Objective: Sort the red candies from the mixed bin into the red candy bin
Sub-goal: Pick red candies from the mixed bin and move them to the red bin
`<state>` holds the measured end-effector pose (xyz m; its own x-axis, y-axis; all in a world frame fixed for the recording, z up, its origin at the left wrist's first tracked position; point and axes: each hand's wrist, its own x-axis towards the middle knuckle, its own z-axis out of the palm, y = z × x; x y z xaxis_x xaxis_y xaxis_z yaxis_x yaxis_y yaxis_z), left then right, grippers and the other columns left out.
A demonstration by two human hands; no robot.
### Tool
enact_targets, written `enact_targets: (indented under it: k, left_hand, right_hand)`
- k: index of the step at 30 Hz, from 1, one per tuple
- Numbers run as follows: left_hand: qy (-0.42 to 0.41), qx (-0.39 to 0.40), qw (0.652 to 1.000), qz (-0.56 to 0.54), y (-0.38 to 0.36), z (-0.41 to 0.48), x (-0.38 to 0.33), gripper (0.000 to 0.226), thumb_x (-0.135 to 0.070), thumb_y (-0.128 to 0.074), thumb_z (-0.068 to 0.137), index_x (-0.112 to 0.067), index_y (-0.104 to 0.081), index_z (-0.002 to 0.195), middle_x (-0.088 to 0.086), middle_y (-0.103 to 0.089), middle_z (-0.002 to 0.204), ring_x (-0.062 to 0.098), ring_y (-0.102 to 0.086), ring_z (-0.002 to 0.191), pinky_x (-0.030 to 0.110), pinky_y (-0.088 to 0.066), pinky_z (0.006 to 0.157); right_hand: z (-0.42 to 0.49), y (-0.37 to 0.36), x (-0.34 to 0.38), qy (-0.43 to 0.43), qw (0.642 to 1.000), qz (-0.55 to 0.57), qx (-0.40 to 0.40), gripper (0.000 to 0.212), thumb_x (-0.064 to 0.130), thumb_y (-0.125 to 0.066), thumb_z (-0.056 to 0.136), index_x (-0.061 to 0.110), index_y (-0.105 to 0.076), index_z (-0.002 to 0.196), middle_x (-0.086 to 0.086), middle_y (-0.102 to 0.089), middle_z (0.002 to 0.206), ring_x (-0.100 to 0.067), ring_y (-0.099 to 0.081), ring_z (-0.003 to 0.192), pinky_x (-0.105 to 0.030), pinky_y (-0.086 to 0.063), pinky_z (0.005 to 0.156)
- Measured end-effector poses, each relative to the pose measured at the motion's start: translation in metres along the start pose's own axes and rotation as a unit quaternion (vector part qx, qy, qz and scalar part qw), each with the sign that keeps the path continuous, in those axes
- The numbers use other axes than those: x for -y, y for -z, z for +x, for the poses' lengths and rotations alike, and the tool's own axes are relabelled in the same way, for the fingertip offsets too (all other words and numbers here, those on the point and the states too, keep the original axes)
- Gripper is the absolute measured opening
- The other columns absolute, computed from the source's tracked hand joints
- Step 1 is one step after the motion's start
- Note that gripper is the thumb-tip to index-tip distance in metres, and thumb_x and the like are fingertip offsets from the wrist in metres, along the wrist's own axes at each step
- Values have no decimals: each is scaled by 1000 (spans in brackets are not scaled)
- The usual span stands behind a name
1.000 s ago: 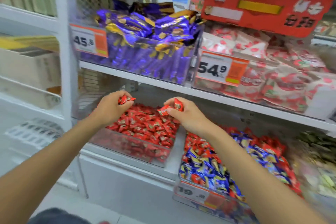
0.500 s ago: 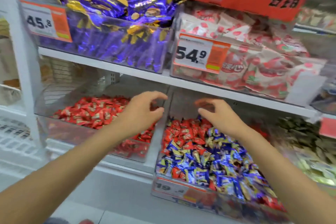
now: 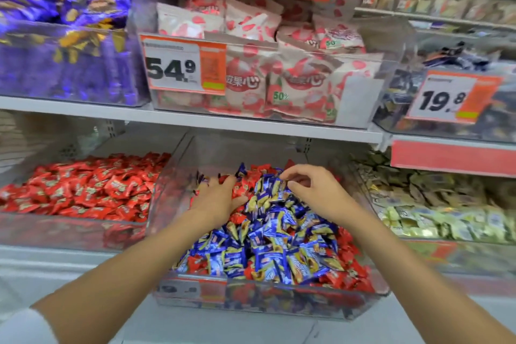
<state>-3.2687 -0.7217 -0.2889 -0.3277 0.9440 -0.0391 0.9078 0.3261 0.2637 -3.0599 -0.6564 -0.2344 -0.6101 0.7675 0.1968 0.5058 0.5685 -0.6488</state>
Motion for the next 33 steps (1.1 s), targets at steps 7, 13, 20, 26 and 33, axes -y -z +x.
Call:
enact_targets:
  k: [7, 13, 20, 26, 33]
  left_hand:
    - [-140, -154, 976, -64, 48, -37, 16, 31, -43, -46, 95, -17, -47, 113, 7, -58, 79, 27, -56, 76, 41, -45, 67]
    - [-193, -194, 948, -164, 76, -56, 37, 24, -43, -51, 92, -25, -51, 108, -1, -61, 86, 17, -57, 79, 39, -45, 72]
    - [-216, -160, 933, -239, 82, -68, 44, 22, -39, -54, 91, -24, -54, 108, -6, -62, 85, 6, -56, 75, 21, -41, 67]
    - [-225, -156, 929, -250, 77, -69, 46, 26, -50, -48, 85, -33, -54, 104, -8, -64, 88, 6, -58, 79, 23, -44, 71]
    - [-256, -161, 927, -220, 73, -67, 43, 35, -69, -39, 84, -42, -51, 103, -20, -61, 94, -2, -56, 89, 12, -40, 74]
  right_hand:
    - [11, -16, 17, 22, 999, 13, 23, 21, 14, -51, 97, 25, -65, 109, 15, -60, 108, -2, -56, 98, -15, -41, 79]
    - [48, -56, 44, 26, 994, -26, 105, 24, 22, -52, 97, 22, -63, 119, 1, -64, 118, -14, -59, 101, -33, -47, 86]
    - [33, -86, 44, 91, 918, -299, 243, 45, 56, -53, 89, 28, -56, 124, -2, -52, 129, -22, -42, 122, -43, -32, 104]
    - [11, -36, 36, 40, 985, -102, 130, 28, 27, -57, 95, 22, -61, 122, 2, -61, 124, -17, -57, 111, -24, -43, 91]
    - [-21, -2, 14, -8, 992, 124, 22, 36, 0, -46, 96, 28, -64, 112, 2, -64, 107, -6, -61, 69, -17, -49, 65]
